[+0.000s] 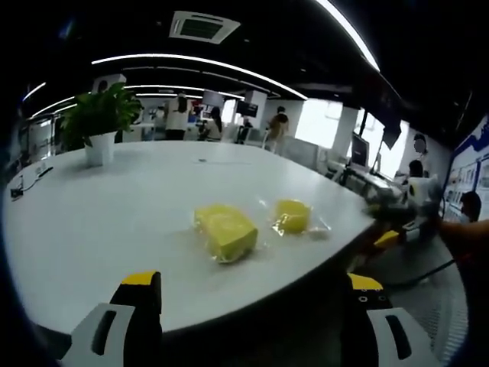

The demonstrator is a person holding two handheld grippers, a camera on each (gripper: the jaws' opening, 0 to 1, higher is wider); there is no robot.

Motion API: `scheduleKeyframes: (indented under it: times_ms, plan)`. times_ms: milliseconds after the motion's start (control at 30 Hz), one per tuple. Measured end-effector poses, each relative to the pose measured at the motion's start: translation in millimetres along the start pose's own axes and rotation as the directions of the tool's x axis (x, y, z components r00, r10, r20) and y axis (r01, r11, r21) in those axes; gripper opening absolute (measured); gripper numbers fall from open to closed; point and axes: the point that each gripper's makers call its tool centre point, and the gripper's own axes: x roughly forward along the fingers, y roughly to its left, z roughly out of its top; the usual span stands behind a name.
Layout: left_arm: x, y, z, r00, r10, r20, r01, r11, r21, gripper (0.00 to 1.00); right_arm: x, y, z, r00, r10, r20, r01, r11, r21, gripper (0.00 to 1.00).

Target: Compare the silicone blocks by pressing each to a similar depth, holding the contact briefly, and releasing to observe deformation and rebound differences across the visible hardness samples.

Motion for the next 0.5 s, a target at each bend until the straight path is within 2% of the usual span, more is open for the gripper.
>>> scheduleKeyframes:
  times_ms: [67, 200, 367, 467, 500]
  plan:
    - [-1.3, 2.5, 2.7, 1.0, 0.026, 0.007, -0.026, 0.999, 0.04, 0.99, 0.2, -0.3, 0.1, 1.0, 0.001, 0.001, -0.001, 1.0, 0.005, 0.96]
    - [-2.4, 3.6, 3.6, 0.999, 0.04, 0.009, -0.04, 0.999, 0.037, 0.99, -0.2, -0.7, 1.4, 1.0, 0.0, 0.01, 0.0, 1.0, 0.005, 0.96]
    - [-3.3, -0.4, 3.2, 1.0, 0.027, 0.004, -0.027, 0.999, 0.029, 0.96, -0.4, -0.9, 1.7, 1.0, -0.001, 0.013, 0.001, 1.0, 0.001, 0.96]
    - [-5.2, -5.8, 5.6, 1.0, 0.0, 0.009, 0.0, 0.999, 0.044, 0.86, -0.7, -1.5, 2.3, 1.0, -0.005, 0.017, 0.005, 1.0, 0.0, 0.96]
    - [-5.0, -6.0, 5.4, 1.0, -0.001, 0.007, 0.0, 0.999, 0.046, 0.86, -0.8, -1.7, 2.4, 1.0, -0.006, 0.018, 0.006, 1.0, 0.002, 0.96]
